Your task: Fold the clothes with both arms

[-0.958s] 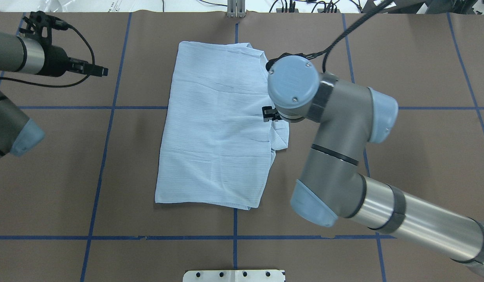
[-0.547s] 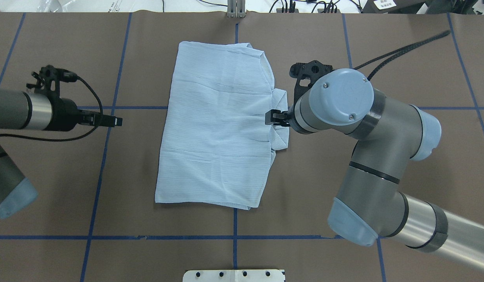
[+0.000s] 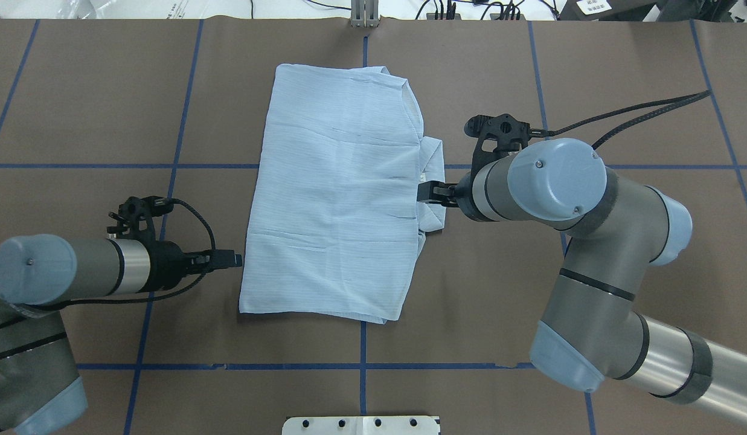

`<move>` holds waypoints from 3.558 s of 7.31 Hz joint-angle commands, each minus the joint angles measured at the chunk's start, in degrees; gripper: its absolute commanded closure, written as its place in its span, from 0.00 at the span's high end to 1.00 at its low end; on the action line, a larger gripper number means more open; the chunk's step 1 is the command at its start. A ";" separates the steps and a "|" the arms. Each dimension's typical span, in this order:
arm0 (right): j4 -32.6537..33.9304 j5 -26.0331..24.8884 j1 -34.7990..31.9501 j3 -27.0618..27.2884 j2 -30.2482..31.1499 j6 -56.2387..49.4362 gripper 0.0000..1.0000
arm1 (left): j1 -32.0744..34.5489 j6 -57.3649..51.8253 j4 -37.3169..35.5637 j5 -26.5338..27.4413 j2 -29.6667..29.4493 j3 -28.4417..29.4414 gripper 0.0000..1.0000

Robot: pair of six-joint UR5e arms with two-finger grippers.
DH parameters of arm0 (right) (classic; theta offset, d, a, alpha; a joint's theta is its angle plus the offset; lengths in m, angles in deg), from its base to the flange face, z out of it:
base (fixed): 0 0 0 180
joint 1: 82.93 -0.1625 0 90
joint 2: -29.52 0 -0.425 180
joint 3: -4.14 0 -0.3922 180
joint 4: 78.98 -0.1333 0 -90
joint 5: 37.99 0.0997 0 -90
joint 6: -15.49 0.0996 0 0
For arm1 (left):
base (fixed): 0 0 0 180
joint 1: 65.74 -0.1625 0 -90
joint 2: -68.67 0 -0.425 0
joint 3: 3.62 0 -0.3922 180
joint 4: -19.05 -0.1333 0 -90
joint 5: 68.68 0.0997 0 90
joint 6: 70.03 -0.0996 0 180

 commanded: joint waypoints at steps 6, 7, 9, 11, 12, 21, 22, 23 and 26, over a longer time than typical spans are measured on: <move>-0.11 -0.28 0.32 -0.31 0.15 0.08 1.00 | -5.07 3.23 -13.74 2.93 -5.18 -0.69 0.72; -0.20 -0.37 0.41 -0.32 0.15 0.17 1.00 | -5.07 3.23 -13.83 2.93 -5.26 -0.61 0.72; -0.11 -0.37 0.58 -0.32 0.33 0.35 1.00 | -5.16 3.23 -13.83 2.84 -5.26 -0.61 0.73; -0.20 -0.37 0.58 -0.32 0.41 0.35 1.00 | -5.95 3.23 -13.83 2.84 -5.26 -0.61 0.73; -0.20 -0.37 0.58 -0.32 0.42 0.35 1.00 | -6.21 3.31 -13.83 2.93 -5.26 -0.61 0.72; -0.11 -3.51 3.55 -0.23 0.50 4.27 1.00 | -6.66 3.58 -13.83 3.45 -5.79 -1.31 0.00; -0.20 -5.19 5.31 -0.14 0.59 5.78 1.00 | -6.66 3.93 -13.83 3.45 -5.88 -2.53 0.00; -0.20 -5.47 7.33 -0.05 1.20 10.23 1.00 | -6.66 4.71 -13.83 3.45 -5.88 -2.98 0.00; 1.20 -10.92 17.35 -0.66 0.51 29.99 0.98 | -7.97 6.04 -13.83 5.39 -5.97 -3.24 0.00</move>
